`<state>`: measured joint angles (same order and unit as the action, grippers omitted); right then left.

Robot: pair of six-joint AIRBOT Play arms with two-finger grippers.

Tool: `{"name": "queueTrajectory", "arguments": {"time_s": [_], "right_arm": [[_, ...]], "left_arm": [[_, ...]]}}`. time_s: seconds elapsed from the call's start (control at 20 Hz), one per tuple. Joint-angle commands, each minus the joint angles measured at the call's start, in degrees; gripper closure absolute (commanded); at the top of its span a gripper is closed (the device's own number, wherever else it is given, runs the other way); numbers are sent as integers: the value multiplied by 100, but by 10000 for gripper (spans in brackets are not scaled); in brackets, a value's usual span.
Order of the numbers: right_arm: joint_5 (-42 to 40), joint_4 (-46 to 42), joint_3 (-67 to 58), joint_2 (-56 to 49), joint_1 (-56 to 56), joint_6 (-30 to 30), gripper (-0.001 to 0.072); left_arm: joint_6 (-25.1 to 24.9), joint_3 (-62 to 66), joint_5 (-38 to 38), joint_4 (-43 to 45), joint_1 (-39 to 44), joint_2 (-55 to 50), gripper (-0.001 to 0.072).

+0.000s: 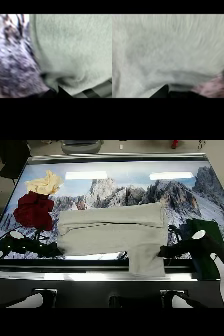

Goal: Fold the shirts.

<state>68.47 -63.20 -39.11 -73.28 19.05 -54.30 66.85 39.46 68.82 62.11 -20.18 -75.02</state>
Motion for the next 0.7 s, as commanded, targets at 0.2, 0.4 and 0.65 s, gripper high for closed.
{"name": "queueTrajectory", "arguments": {"time_s": [0.2, 0.4, 0.65], "right_arm": [[214, 597, -1508, 684, -7, -107, 674], [-656, 1344, -2529, -140, -9, -282, 674], [-1751, 1668, -3915, -1853, -575, -256, 673]], "left_arm": [[302, 1432, 216, -304, -9, 527, 684], [592, 2671, 168, -472, 92, -369, 684], [737, 4454, 286, -625, 487, -2061, 683]]}}
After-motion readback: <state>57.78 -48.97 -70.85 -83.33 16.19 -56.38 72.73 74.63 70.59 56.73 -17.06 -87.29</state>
